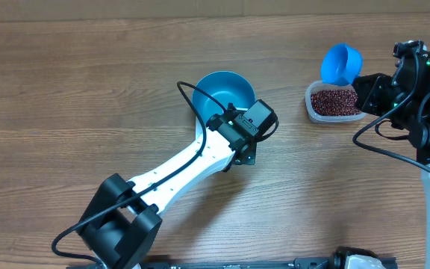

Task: Scoop item into bowl and weigh 150g on scale
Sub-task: 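Release the scoop with the left gripper and carry it right toward the beans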

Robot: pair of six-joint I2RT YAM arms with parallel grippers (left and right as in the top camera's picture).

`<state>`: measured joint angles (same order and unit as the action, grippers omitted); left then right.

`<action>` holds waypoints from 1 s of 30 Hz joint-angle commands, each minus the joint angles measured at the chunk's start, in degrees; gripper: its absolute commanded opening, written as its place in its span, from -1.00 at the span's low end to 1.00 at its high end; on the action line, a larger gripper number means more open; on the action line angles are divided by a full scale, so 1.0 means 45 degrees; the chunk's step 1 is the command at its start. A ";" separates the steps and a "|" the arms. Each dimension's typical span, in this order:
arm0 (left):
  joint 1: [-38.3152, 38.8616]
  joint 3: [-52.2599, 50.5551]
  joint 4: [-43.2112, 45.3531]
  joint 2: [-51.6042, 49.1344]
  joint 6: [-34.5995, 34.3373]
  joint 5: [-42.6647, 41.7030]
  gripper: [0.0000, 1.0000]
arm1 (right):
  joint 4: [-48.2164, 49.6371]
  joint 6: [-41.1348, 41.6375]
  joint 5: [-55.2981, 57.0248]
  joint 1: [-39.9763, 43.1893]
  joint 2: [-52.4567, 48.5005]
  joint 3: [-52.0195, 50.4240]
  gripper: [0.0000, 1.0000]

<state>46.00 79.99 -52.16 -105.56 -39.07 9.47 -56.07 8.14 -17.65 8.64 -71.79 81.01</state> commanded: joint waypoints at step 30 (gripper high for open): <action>-0.0058 0.0102 0.1943 -0.1899 0.0165 0.2793 -0.92 | 0.0146 -0.0219 -0.0102 0.0049 0.0078 0.0442 -0.93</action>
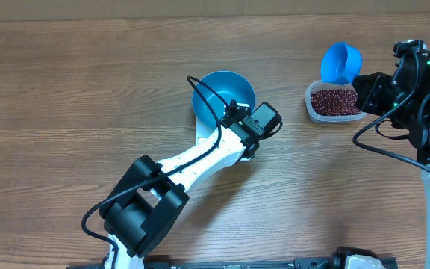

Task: Scoop item into bowl and weigh 150g on scale
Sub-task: 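Release the scoop with the left gripper and carry it right toward the beans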

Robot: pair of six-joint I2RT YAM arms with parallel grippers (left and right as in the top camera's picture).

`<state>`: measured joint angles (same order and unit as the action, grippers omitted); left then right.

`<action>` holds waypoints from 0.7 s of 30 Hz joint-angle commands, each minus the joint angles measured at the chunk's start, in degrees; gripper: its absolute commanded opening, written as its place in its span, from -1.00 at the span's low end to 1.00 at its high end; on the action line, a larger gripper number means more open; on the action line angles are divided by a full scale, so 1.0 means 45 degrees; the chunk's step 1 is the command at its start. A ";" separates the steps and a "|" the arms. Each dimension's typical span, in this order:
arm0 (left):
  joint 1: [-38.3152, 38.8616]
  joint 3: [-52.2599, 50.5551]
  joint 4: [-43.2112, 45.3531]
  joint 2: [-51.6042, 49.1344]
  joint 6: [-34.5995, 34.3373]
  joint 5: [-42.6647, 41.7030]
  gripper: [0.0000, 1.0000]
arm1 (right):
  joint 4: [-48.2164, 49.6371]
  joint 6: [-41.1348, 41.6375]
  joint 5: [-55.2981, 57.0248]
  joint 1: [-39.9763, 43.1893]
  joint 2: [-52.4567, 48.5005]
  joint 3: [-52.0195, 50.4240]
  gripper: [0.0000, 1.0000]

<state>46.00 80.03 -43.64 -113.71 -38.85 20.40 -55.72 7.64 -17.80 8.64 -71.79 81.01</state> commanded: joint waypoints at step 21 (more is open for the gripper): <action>-0.0058 -0.0738 0.0748 -0.0092 0.0112 0.0359 -0.91 | 0.0010 -0.0107 -0.0073 0.0049 0.0078 0.0442 -0.93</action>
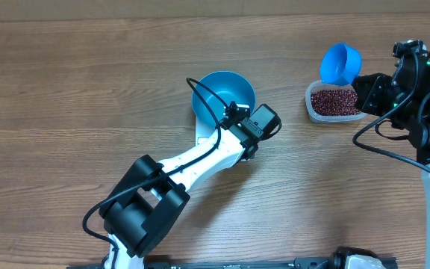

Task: Scoop item into bowl and weigh 150g on scale
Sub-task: 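Release the scoop with the left gripper and carry it right toward the beans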

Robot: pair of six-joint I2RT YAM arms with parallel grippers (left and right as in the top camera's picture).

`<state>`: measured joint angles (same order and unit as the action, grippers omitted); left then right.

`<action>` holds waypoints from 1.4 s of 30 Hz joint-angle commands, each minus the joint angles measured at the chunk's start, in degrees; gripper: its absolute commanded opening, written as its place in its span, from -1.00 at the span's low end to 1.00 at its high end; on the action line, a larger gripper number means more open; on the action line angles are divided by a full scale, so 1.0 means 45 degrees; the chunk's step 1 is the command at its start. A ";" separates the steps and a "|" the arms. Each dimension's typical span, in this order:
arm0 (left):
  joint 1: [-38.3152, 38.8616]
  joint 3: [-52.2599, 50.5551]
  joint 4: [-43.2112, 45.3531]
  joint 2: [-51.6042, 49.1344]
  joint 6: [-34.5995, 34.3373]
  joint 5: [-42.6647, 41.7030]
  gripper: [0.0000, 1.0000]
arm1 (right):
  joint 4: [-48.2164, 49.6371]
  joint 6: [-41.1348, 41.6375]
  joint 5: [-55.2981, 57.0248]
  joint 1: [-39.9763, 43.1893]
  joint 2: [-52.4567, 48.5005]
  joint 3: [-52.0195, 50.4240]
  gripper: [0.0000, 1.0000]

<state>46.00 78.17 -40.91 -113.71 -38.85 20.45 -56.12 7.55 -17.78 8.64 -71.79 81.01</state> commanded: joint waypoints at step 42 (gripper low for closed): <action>-0.0063 -0.0792 0.0568 -0.0636 0.0010 -0.0228 -0.91 | 0.0053 -0.0087 -0.0078 0.0049 0.0078 0.0442 -0.93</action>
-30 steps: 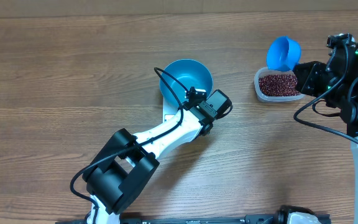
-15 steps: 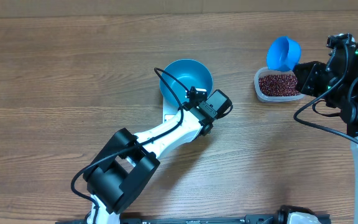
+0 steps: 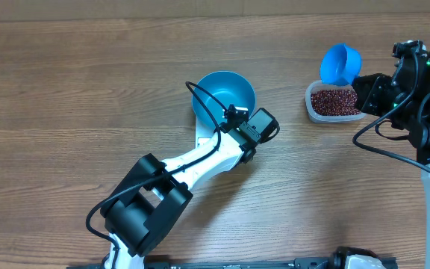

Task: Scoop item into bowl and weigh 150g on scale
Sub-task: 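Release the scoop with the left gripper and carry it right toward the beans, then retract the left gripper beside the scale and hold the scoop over the tub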

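Observation:
The blue bowl [image 3: 222, 93] stands empty at mid-table, with a white edge, perhaps the scale [image 3: 201, 137], showing under its near side. My left gripper [image 3: 234, 113] is at the bowl's near rim. Its fingers are hidden under the wrist, so their state does not show. At the far right my right gripper [image 3: 363, 82] is shut on the handle of the blue scoop [image 3: 341, 63]. The scoop hangs tilted above the back edge of the clear tub of red beans [image 3: 333, 101].
The left arm [image 3: 192, 161] lies diagonally from the near left up to the bowl. The right arm and its black cables [image 3: 394, 119] fill the right edge. A wall runs along the table's far edge.
My left wrist has drawn back very slightly from the bowl's near rim. The bowl, the scoop, the bean tub and the right arm stand as before.
At first my left arm lay low with its wrist just in front of the bowl. A second later its elbow had come forward and the wrist sat closer to the bowl's rim, where it has stayed. My right gripper held the scoop over the tub throughout.

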Robot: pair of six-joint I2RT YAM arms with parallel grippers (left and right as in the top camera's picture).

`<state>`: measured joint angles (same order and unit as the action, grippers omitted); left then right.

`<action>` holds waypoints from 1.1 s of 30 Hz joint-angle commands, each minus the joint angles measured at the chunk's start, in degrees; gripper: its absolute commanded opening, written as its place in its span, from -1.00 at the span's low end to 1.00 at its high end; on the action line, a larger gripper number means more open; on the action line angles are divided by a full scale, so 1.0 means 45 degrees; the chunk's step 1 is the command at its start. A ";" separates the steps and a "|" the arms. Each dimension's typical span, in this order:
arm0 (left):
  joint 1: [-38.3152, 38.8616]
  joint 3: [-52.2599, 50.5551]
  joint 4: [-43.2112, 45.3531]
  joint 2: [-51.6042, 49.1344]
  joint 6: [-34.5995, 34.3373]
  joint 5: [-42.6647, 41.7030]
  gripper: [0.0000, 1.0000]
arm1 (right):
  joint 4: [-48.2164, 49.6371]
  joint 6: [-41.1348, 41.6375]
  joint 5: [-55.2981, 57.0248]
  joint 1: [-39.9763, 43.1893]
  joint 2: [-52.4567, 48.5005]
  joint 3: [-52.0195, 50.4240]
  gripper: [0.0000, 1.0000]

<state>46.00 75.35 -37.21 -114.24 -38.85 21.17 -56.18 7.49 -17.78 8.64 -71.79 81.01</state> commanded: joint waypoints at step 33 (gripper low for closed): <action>0.0306 0.3065 -0.3041 0.8631 0.2327 -0.0262 -0.92 | -0.1093 -0.0937 0.1384 0.0049 0.0476 0.0442 -0.93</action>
<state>47.24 88.77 -48.49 -79.75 -30.15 19.73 -60.62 4.51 -14.02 8.64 -70.98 81.23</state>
